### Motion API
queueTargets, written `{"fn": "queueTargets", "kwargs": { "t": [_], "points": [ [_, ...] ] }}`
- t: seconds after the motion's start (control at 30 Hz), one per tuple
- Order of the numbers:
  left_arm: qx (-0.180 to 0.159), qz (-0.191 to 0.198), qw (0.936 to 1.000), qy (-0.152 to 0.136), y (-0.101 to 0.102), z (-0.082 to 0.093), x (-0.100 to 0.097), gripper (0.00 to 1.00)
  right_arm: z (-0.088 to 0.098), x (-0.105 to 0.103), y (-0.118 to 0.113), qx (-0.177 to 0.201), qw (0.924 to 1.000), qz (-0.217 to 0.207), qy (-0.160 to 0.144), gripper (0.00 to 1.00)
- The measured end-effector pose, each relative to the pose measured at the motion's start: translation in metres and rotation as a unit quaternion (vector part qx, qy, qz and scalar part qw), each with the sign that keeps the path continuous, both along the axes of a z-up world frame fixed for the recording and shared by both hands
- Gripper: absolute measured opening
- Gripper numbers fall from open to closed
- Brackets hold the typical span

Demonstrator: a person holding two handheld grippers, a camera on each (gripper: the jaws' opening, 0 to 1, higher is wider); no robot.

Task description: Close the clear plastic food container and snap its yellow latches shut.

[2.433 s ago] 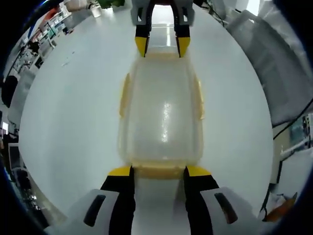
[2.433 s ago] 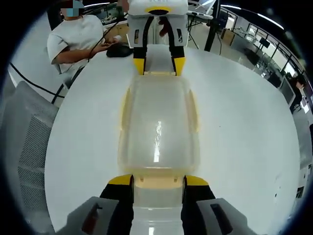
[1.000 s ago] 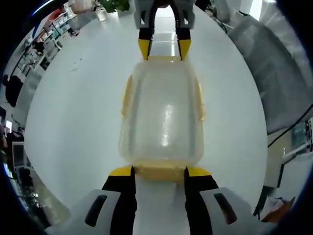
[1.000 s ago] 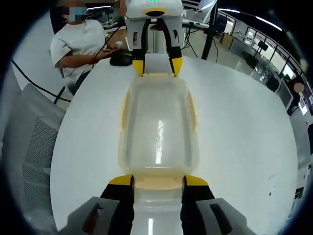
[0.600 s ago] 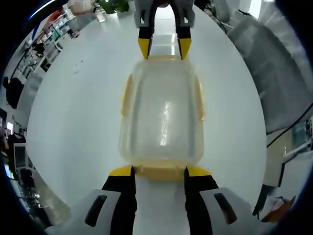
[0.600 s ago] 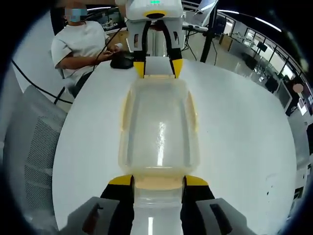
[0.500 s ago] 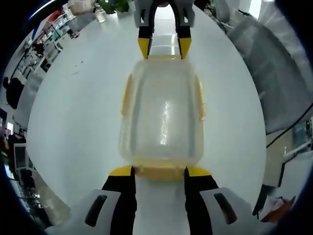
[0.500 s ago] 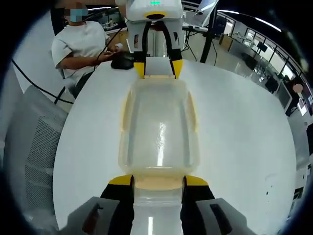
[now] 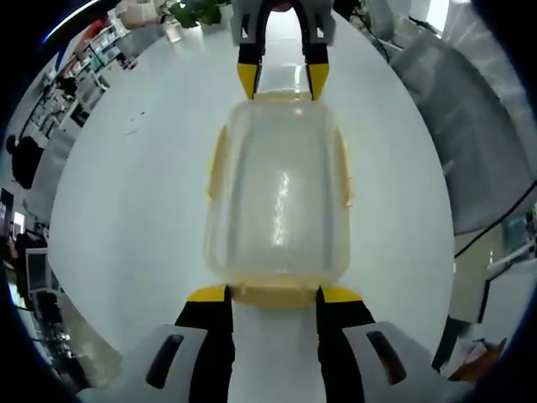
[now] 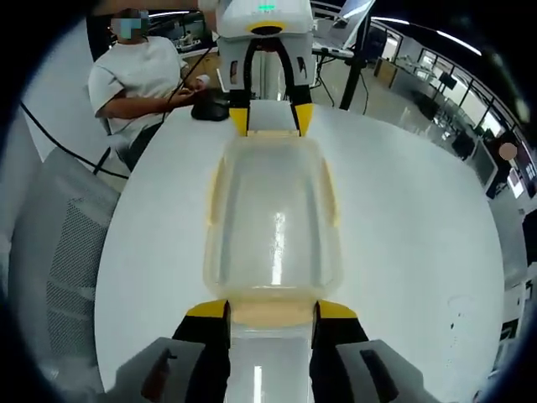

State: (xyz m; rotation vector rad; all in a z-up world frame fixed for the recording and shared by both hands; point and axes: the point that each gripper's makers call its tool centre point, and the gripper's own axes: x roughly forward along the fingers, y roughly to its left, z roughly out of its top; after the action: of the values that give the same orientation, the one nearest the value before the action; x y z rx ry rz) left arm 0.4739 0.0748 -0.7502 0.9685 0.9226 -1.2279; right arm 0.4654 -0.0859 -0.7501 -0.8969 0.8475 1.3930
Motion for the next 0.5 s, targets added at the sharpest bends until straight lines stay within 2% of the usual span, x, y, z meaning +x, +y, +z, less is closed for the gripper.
{"fn": "queueTargets", "kwargs": {
  "t": [0.5],
  "points": [
    [0.001,-0.001,1.0000,-0.006,-0.006,0.012,0.000,0.36,0.010,-0.001,-0.007,0.001,1.0000,-0.001,-0.006,0.34]
  ]
}}
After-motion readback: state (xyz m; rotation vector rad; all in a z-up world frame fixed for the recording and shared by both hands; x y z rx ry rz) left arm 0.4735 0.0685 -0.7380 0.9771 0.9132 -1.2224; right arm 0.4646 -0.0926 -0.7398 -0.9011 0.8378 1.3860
